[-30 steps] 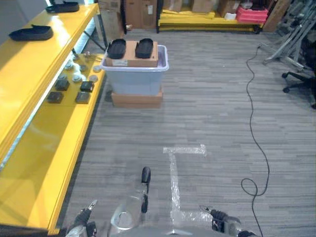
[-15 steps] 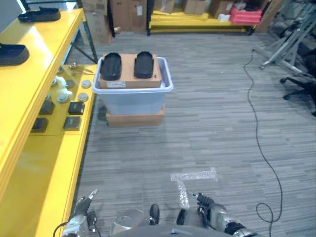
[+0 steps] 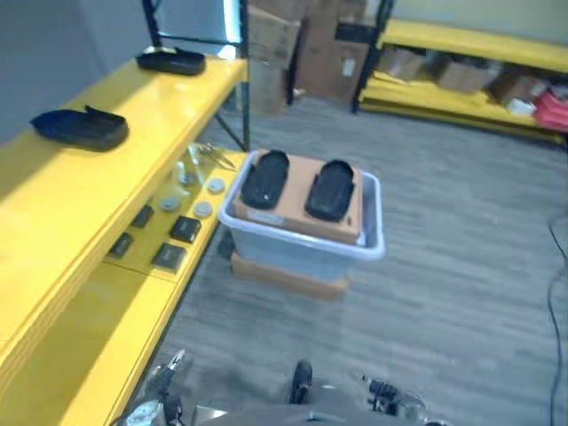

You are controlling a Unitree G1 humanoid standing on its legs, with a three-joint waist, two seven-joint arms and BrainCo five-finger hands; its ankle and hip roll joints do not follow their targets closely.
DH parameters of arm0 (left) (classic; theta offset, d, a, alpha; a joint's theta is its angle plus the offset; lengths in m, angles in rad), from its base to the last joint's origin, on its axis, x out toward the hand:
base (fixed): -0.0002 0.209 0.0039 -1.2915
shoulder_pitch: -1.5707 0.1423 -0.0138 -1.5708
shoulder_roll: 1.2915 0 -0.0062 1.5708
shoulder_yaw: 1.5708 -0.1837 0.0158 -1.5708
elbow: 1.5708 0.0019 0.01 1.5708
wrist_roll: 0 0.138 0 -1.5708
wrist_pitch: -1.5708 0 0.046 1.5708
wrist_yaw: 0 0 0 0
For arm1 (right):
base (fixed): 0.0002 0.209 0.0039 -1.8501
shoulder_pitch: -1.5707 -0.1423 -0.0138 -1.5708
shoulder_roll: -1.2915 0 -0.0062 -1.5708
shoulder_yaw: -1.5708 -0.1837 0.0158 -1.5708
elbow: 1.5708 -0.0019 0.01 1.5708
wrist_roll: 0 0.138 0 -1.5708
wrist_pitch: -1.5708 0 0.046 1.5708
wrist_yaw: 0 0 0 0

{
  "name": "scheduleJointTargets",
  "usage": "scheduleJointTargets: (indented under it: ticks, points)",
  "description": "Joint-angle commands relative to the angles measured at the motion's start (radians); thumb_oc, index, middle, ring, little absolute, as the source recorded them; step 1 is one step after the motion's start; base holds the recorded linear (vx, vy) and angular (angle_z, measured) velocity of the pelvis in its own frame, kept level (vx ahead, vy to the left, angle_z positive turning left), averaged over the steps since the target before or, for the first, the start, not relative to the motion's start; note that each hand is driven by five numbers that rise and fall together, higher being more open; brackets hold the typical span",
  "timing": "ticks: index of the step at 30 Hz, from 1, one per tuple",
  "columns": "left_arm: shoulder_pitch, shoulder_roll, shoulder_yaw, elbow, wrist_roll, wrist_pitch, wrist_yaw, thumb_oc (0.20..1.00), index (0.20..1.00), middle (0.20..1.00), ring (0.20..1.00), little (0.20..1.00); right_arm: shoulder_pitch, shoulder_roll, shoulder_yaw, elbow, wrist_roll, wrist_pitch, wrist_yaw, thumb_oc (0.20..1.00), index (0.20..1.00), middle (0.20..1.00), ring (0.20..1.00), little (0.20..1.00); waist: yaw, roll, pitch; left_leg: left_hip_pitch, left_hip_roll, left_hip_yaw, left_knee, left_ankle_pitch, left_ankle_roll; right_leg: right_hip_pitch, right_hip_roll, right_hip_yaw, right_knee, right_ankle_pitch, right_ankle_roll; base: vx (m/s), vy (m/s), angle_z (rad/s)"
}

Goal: Move parts from the plastic box to the shelf.

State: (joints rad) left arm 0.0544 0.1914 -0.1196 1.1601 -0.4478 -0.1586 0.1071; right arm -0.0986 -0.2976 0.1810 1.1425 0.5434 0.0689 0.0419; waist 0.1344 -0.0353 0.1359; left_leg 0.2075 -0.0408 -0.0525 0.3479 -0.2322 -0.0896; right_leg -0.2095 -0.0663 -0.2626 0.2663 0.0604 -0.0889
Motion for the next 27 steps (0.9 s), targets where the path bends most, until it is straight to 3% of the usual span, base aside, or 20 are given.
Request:
scheduleJointTargets:
  ticks: [1,3,5,7,8,9,11,17,18,20,21,22,24,27]
  points:
    - [-0.020,0.016,-0.018,-0.005,0.009,-0.022,0.023,1.000,1.000,1.000,1.000,1.000,0.013,-0.030,0.022,0.012,0.005,-0.017,-0.025,1.000,1.000,1.000,1.000,1.000,0.015,-0.046,0.004,-0.188,0.102,-0.009,0.199,0.144,0.066,0.112,-0.079,0.043,-0.198,0.030,0.188,0.21,-0.257,-0.42]
    - [-0.033,0.015,-0.032,-0.034,0.027,-0.003,0.039,1.000,1.000,1.000,1.000,1.000,0.010,-0.055,0.024,0.009,0.031,-0.017,-0.050,1.000,1.000,1.000,1.000,1.000,0.032,-0.048,0.030,-0.337,0.071,-0.015,0.382,0.169,0.063,0.154,-0.051,0.035,-0.226,0.010,0.157,0.19,-0.246,-0.47]
    - [-0.037,0.017,-0.039,-0.037,0.028,0.004,0.039,1.000,1.000,1.000,1.000,1.000,0.009,-0.061,0.018,0.009,0.042,-0.015,-0.060,1.000,1.000,1.000,1.000,1.000,0.036,-0.044,0.041,-0.369,0.056,-0.007,0.360,0.157,0.067,0.166,-0.045,0.027,-0.242,0.009,0.157,0.12,-0.095,0.01]
    - [-0.042,0.024,-0.051,-0.030,0.022,0.003,0.041,1.000,1.000,1.000,1.000,1.000,0.002,-0.058,0.005,0.024,0.066,-0.013,-0.070,1.000,1.000,1.000,1.000,1.000,0.043,-0.029,0.051,-0.362,0.040,0.032,0.130,0.153,0.069,0.200,-0.035,0.007,-0.280,0.012,0.170,0.18,0.079,-0.13]
    - [-0.048,0.031,-0.055,-0.025,0.028,0.012,0.035,1.000,1.000,1.000,1.000,1.000,0.002,-0.053,-0.005,0.033,0.066,-0.015,-0.079,1.000,1.000,1.000,1.000,1.000,0.046,-0.010,0.052,-0.354,0.036,0.065,-0.051,0.192,0.054,0.237,-0.031,-0.005,-0.308,0.016,0.182,0.19,0.177,-0.08]
    - [-0.049,0.032,-0.057,-0.022,0.031,0.014,0.029,1.000,1.000,1.000,1.000,1.000,0.006,-0.050,-0.009,0.032,0.067,-0.017,-0.086,1.000,1.000,1.000,1.000,1.000,0.048,-0.002,0.056,-0.358,0.032,0.080,-0.099,0.218,0.046,0.255,-0.030,-0.007,-0.317,0.016,0.186,0.18,0.184,0.29]
    - [-0.053,0.035,-0.053,-0.015,0.055,0.031,0.016,1.000,1.000,1.000,1.000,1.000,0.019,-0.042,-0.018,0.023,0.069,-0.024,-0.096,1.000,1.000,1.000,1.000,1.000,0.044,0.012,0.056,-0.396,0.039,0.109,-0.133,0.261,0.037,0.278,-0.032,-0.012,-0.320,0.006,0.188,0.10,0.156,0.28]
    - [-0.036,0.030,-0.056,-0.004,0.065,0.030,0.038,1.000,1.000,1.000,1.000,1.000,0.034,-0.023,-0.006,-0.011,0.110,-0.101,-0.140,1.000,1.000,1.000,1.000,1.000,0.045,0.025,0.038,-0.344,0.014,0.074,-0.189,0.239,0.054,0.270,-0.034,-0.007,-0.301,-0.017,0.189,0.04,0.126,-0.31]
    - [-0.023,0.025,-0.055,-0.002,0.081,0.028,0.053,1.000,1.000,1.000,1.000,1.000,0.041,-0.019,-0.024,-0.084,0.147,-0.212,-0.245,1.000,1.000,1.000,1.000,1.000,0.037,0.028,0.029,-0.306,0.010,0.073,-0.218,0.234,0.062,0.269,-0.036,-0.001,-0.294,-0.016,0.192,0.08,0.102,-0.48]
    - [-0.013,0.026,-0.055,-0.007,0.079,0.028,0.056,1.000,1.000,1.000,1.000,1.000,0.042,-0.024,-0.031,-0.137,0.154,-0.247,-0.294,1.000,1.000,1.000,1.000,1.000,0.032,0.029,0.026,-0.296,0.011,0.072,-0.228,0.233,0.065,0.265,-0.036,0.004,-0.289,-0.017,0.193,0.06,0.084,0.10]
    - [0.002,0.030,-0.049,-0.019,0.079,0.028,0.061,1.000,1.000,1.000,1.000,1.000,0.039,-0.045,-0.047,-0.275,0.133,-0.287,-0.408,1.000,1.000,1.000,1.000,1.000,0.019,0.031,0.023,-0.277,0.015,0.080,-0.247,0.230,0.069,0.258,-0.034,0.012,-0.282,-0.019,0.194,0.03,0.054,0.18]
    - [0.003,0.030,-0.048,-0.019,0.079,0.028,0.061,1.000,1.000,1.000,1.000,1.000,0.040,-0.048,-0.050,-0.294,0.126,-0.281,-0.420,1.000,1.000,1.000,1.000,1.000,0.018,0.031,0.023,-0.275,0.016,0.081,-0.249,0.230,0.070,0.257,-0.034,0.013,-0.281,-0.019,0.195,0.03,0.077,0.06]
    - [0.021,0.032,-0.036,-0.026,0.068,0.020,0.059,1.000,1.000,1.000,1.000,1.000,0.041,-0.076,-0.086,-0.422,0.030,-0.350,-0.515,1.000,1.000,1.000,1.000,1.000,0.006,0.034,0.019,-0.257,0.016,0.085,-0.269,0.226,0.076,0.249,-0.034,0.020,-0.275,-0.022,0.198,0.03,0.079,-0.05]
    - [0.043,0.039,-0.010,-0.029,0.053,0.009,0.045,1.000,1.000,1.000,1.000,1.000,0.041,-0.123,-0.141,-0.603,-0.075,-0.370,-0.573,1.000,1.000,1.000,1.000,1.000,-0.006,0.034,0.018,-0.248,0.012,0.084,-0.282,0.220,0.084,0.237,-0.033,0.031,-0.268,-0.025,0.204,0.01,0.075,-0.19]
